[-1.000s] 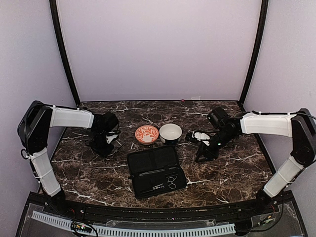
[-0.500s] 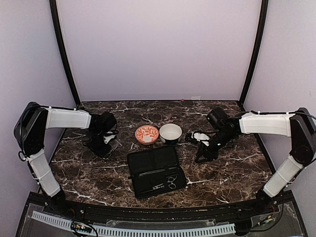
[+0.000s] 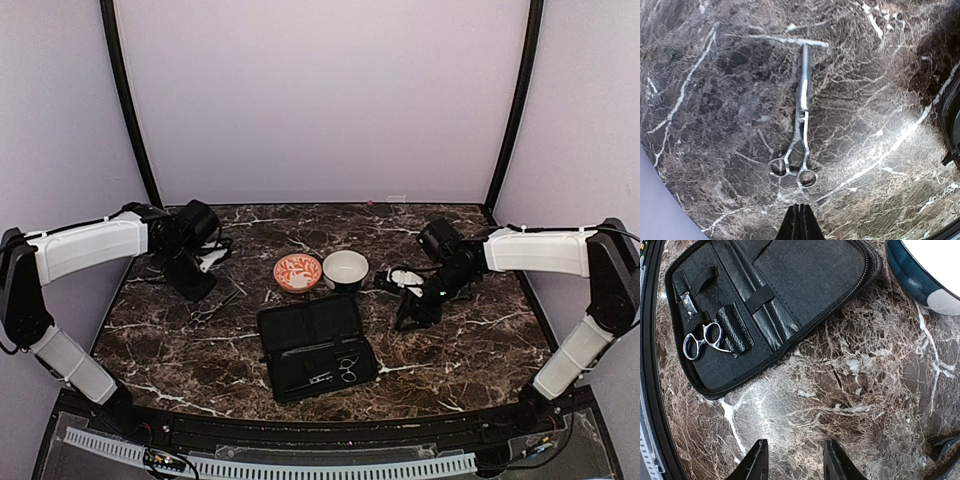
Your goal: Sort the hair-cutting tools
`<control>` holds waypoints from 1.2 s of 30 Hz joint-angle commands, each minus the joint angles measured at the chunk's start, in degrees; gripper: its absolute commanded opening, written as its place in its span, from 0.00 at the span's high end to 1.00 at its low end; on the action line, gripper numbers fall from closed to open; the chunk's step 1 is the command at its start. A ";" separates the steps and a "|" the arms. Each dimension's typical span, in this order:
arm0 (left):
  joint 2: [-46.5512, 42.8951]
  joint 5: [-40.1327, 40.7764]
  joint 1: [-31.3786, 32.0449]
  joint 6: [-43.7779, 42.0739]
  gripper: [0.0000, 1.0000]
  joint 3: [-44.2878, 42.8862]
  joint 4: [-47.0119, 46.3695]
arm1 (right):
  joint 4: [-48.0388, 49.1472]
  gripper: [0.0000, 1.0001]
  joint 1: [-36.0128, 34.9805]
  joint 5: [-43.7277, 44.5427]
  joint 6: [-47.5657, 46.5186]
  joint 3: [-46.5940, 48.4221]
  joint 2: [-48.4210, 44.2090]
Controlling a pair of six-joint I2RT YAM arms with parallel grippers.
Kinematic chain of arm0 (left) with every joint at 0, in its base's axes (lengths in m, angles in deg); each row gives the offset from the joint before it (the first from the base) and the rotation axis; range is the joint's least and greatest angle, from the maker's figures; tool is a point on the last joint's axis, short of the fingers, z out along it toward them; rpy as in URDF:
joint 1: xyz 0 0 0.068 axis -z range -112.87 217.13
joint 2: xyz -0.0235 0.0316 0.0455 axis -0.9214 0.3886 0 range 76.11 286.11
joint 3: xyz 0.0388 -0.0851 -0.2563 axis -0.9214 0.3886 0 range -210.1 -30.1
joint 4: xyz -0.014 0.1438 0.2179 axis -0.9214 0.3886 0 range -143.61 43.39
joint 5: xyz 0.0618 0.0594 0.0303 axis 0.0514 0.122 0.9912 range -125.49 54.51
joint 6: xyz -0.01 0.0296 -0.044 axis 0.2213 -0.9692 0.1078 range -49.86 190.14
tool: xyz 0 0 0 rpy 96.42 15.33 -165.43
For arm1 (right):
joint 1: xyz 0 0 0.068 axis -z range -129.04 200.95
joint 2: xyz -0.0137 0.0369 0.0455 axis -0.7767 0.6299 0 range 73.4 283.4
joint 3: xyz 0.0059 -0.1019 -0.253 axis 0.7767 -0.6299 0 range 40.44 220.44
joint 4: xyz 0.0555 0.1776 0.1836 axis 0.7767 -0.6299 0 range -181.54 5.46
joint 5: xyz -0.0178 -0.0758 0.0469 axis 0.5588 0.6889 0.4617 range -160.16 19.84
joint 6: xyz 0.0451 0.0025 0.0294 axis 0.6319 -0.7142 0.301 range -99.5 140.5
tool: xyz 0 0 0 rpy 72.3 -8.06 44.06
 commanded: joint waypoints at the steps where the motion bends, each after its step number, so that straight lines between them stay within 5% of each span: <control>1: -0.41 -2.64 0.22 -0.07 1.00 2.31 1.97 | -0.16 0.63 -0.72 0.17 -0.57 1.46 0.42; 4: 1.46 -1.51 0.26 0.45 0.97 2.97 0.73 | -0.19 0.63 -0.88 0.24 -0.60 1.45 0.42; 7: 5.20 2.89 0.27 2.34 0.74 1.58 -0.26 | -0.23 0.63 -0.89 0.31 -0.63 1.46 0.42; 13: 11.74 2.37 0.28 -1.01 0.48 0.33 -4.03 | -0.20 0.64 -0.90 0.74 -0.53 1.32 -0.03; 36: 18.20 -7.00 -6.26 -7.29 0.73 -1.60 -10.69 | -0.41 0.64 -0.90 1.12 -0.60 1.37 0.42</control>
